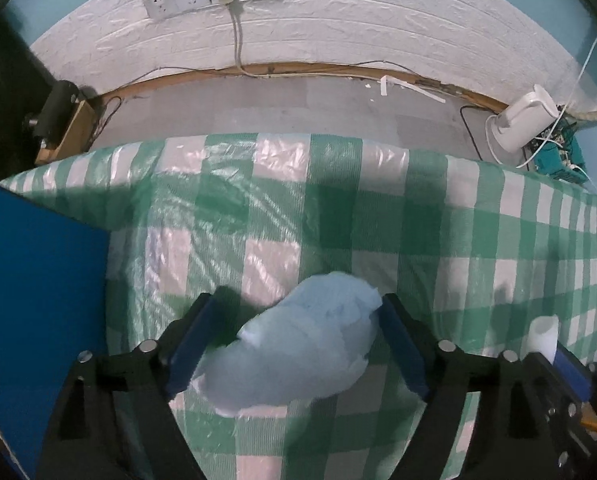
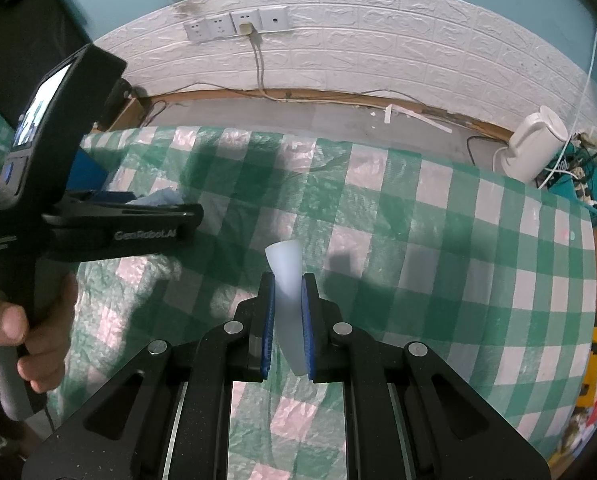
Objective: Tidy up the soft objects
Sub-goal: 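Grasp the white cloth bundle with the left tool while the right tool holds the stick, then carry the white cloth bundle and foam stick over the box with both tools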
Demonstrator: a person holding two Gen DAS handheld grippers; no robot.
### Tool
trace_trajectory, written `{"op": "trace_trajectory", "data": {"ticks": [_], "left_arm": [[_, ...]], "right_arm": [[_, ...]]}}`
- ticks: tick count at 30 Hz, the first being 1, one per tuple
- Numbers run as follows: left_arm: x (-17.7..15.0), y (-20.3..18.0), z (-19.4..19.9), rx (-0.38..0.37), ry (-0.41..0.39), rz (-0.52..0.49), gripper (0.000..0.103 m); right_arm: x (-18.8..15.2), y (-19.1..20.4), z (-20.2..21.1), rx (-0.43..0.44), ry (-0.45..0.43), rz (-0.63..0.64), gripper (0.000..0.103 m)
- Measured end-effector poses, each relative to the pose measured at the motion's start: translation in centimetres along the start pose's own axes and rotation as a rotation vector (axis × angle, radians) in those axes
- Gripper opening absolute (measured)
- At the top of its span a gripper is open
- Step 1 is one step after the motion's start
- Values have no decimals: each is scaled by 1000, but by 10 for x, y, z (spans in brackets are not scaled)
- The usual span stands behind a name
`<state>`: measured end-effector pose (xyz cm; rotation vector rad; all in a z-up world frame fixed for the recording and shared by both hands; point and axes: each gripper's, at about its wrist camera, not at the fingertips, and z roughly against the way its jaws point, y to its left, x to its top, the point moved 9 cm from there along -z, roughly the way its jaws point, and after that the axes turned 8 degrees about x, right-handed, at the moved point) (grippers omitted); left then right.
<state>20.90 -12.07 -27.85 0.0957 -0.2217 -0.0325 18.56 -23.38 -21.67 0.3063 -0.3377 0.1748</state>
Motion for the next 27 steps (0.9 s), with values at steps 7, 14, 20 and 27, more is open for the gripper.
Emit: {"op": "trace_trajectory", "data": {"ticks": [7,14,20,27], "left_arm": [[-16,2,0,-14,11,-21,87],[-15,-2,3,16,-54,-58,70],[-18,0,11,9,-74,-66,56],[-30,1,34,46,-128,-116,55]], "right_arm": [[-2,6,4,0,-5,9,10],[-7,13,7,-2,-10,16,10],[-14,14,10,-8,-10,10,10],[-20,18,19,-16,-19,12,10]]}}
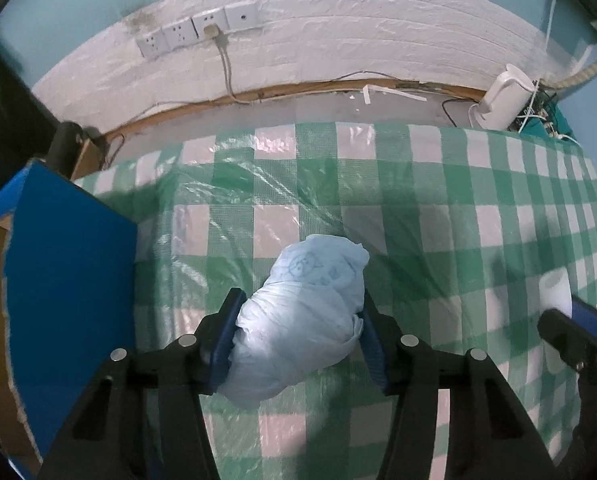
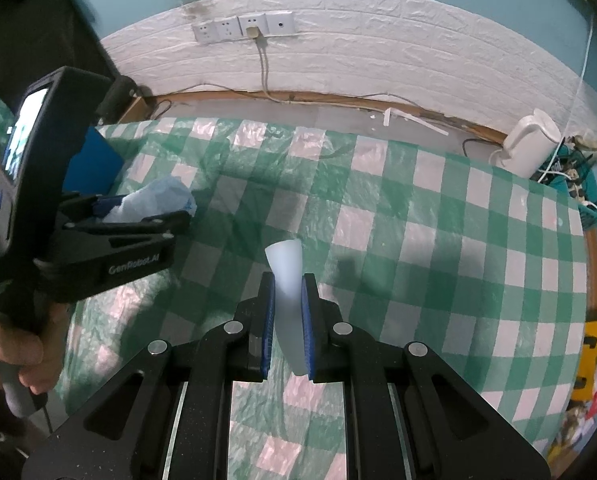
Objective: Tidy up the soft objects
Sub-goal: 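Carry the white cloth bundle and foam stick over the box with both tools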
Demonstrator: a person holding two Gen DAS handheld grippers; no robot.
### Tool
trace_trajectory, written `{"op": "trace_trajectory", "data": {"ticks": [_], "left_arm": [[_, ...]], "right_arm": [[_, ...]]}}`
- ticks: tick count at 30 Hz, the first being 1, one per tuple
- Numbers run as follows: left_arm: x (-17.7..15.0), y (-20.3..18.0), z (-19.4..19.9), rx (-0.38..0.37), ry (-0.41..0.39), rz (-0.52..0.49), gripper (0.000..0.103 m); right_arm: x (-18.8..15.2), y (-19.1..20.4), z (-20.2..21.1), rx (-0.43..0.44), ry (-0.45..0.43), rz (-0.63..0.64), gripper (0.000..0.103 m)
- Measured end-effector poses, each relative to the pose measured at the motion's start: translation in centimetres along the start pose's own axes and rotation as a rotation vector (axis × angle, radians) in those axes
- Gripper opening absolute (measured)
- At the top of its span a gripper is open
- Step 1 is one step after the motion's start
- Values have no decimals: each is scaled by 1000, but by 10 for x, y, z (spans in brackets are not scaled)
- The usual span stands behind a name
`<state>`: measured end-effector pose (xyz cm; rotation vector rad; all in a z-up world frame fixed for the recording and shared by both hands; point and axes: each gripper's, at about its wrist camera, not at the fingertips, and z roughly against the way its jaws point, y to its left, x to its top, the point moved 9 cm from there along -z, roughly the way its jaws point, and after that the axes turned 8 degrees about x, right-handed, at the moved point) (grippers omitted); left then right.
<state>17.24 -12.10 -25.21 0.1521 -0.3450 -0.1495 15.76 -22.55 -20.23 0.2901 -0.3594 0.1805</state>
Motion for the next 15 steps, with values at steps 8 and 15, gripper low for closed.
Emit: {"op": "trace_trajectory", "data": {"ticks": [8,15], "left_arm": [[-9,6,38,31,-58,-44,55],[-16,19,71,33,-101,-40,55]], "right_arm": [[0,12,18,0,-24,12,10],[1,28,37,8,-52,32,10]]}}
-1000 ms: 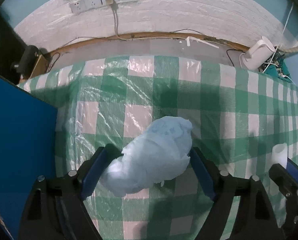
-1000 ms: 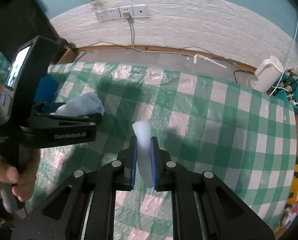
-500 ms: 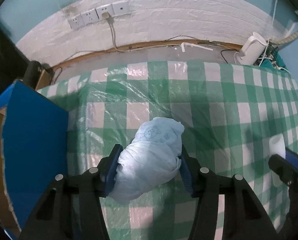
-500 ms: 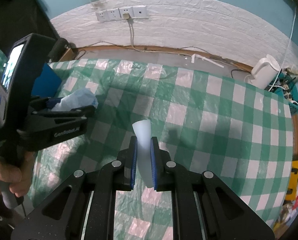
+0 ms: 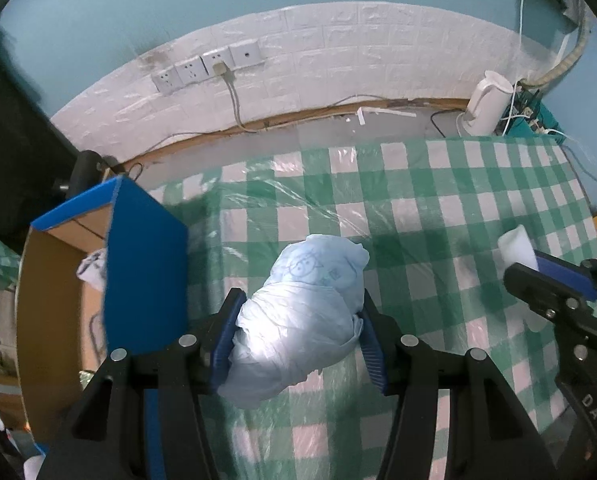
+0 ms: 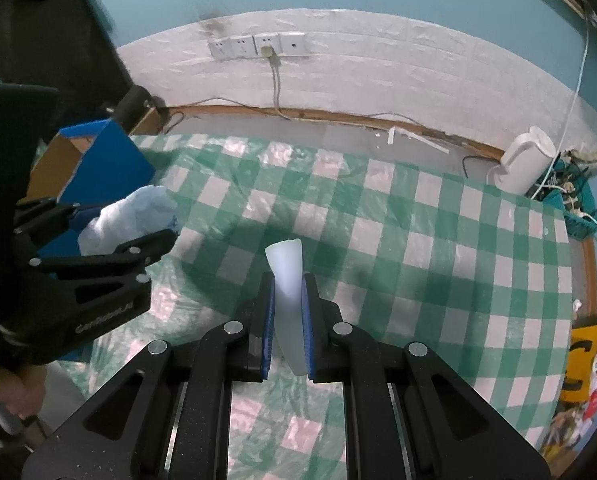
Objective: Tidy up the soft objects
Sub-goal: 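Carry the white cloth bundle and foam stick over the box with both tools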
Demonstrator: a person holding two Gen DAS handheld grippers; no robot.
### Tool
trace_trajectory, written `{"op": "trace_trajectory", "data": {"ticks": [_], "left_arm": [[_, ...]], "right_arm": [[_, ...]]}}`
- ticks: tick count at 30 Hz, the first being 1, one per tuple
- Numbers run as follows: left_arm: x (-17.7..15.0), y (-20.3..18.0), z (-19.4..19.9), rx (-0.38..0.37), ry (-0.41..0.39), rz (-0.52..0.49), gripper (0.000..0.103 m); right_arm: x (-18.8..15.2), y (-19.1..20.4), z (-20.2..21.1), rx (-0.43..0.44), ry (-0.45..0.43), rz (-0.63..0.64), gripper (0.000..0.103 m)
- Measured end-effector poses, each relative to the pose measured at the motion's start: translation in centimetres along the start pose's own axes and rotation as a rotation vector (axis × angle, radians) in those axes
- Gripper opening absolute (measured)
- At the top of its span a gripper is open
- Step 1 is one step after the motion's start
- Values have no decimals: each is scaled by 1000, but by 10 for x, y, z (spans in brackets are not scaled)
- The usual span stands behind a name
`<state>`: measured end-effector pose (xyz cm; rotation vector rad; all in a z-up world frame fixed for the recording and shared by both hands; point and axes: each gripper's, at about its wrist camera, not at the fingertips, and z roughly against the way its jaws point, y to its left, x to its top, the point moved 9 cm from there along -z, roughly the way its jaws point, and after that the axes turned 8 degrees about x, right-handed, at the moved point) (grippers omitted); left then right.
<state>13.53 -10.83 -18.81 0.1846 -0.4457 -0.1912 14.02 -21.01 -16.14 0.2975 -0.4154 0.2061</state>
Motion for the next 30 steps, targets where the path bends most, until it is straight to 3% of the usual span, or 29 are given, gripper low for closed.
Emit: {"op": "trace_trajectory", "data": {"ticks": [12,30], "left_arm": [[-15,26,40,16,-55,17,55],[-41,92,66,66,-79,89,55]], "right_arm": [[6,35,27,21,-29,49,10],[21,112,42,86,-48,176,10]]}}
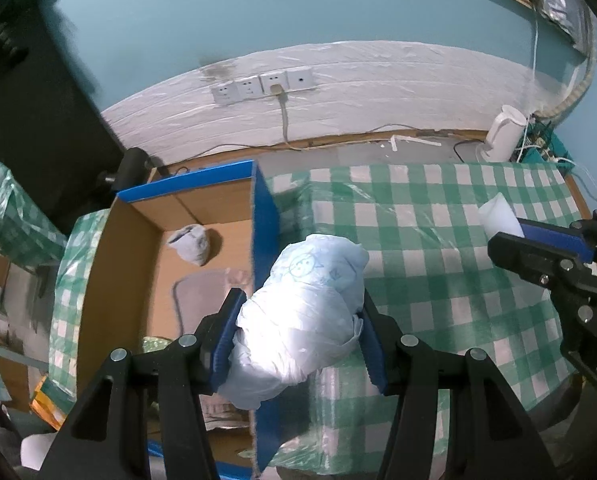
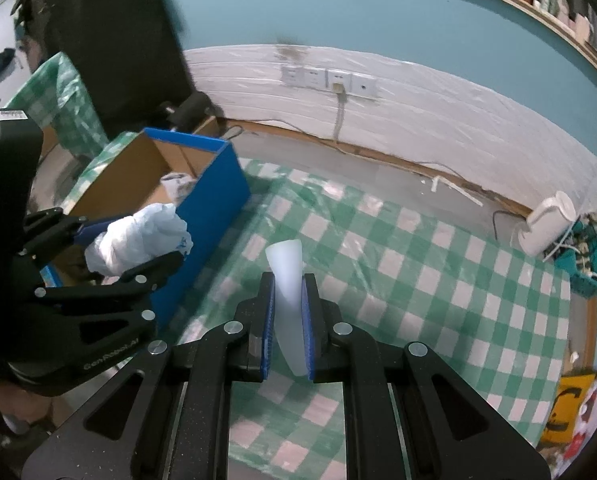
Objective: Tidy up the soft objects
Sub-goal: 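Carry the white cloth bundle and foam stick over the box with both tools, then open both tools to drop the white bundle and foam stick into the box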
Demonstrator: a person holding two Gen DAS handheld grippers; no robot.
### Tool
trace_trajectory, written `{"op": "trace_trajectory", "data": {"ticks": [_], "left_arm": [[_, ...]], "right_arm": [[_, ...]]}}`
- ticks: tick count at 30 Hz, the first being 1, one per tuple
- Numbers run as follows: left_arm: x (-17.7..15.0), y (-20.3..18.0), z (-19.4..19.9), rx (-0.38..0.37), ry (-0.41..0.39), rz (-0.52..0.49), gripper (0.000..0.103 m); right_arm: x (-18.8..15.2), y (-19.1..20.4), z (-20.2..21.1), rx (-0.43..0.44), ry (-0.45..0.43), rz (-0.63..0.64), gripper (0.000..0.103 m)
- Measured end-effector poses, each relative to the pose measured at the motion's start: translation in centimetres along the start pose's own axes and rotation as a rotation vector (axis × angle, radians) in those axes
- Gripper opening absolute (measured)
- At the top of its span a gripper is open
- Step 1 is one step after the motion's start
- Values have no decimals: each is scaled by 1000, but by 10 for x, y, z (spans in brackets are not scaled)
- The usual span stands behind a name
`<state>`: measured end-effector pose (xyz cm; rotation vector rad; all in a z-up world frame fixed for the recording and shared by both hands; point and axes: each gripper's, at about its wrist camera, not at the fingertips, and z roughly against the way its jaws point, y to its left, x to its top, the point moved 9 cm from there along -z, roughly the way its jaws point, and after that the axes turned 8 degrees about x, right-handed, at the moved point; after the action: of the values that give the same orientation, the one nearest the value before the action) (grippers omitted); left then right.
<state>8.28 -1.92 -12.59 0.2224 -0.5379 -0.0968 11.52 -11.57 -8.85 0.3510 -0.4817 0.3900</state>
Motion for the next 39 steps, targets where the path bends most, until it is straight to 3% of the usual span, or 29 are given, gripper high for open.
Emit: {"op": "trace_trajectory", "data": {"ticks": [14,27,30,39], "left_arm": [[-20,77,-7,66,7,76,55],[-47,131,-32,85,69,177,55],[-52,145,-39,137,73,184,55],[-69,169,-64,124,146,257,56]], "right_arm": [[27,62,-19,66,8,75,10],[41,119,-47,106,43,156,10],[44,133,-57,124,53,166,10],[47,158,-97,155,106,191,10]]}}
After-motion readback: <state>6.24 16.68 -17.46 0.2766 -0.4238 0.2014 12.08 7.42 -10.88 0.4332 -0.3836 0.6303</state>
